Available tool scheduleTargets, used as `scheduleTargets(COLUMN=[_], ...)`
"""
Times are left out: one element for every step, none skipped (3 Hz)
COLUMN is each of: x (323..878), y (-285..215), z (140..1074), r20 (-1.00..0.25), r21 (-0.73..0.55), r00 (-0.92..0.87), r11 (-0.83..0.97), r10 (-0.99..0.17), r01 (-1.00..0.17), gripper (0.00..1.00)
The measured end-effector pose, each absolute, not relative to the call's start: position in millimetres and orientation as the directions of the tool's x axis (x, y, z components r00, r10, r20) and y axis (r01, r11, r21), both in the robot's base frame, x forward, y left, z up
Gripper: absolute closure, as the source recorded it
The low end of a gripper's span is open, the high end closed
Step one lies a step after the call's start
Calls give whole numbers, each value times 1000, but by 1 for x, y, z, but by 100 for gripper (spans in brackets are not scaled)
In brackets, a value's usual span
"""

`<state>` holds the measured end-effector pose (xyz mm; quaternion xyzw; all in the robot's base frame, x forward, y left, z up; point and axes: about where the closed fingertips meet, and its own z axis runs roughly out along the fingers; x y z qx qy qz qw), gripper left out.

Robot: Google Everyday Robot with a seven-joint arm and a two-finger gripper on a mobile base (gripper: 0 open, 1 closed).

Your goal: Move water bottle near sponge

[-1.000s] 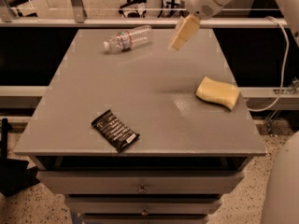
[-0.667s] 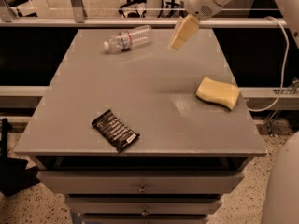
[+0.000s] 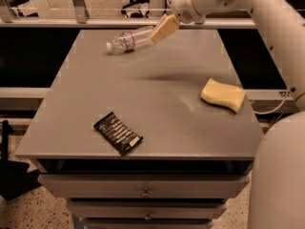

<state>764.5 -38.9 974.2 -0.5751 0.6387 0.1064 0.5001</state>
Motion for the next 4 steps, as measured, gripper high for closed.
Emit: scheduleTargets(x=[821, 848, 853, 853], y=[-6, 18, 25, 29], z=[960, 946, 929, 909], r20=[-851, -874, -843, -805], r21=[-367, -309, -299, -284], r00=[111, 60, 27, -7], r11=[431, 455, 427, 396], r10=[-514, -482, -537, -593], r01=[-824, -835, -853, -873], gripper=[0, 0, 0, 0])
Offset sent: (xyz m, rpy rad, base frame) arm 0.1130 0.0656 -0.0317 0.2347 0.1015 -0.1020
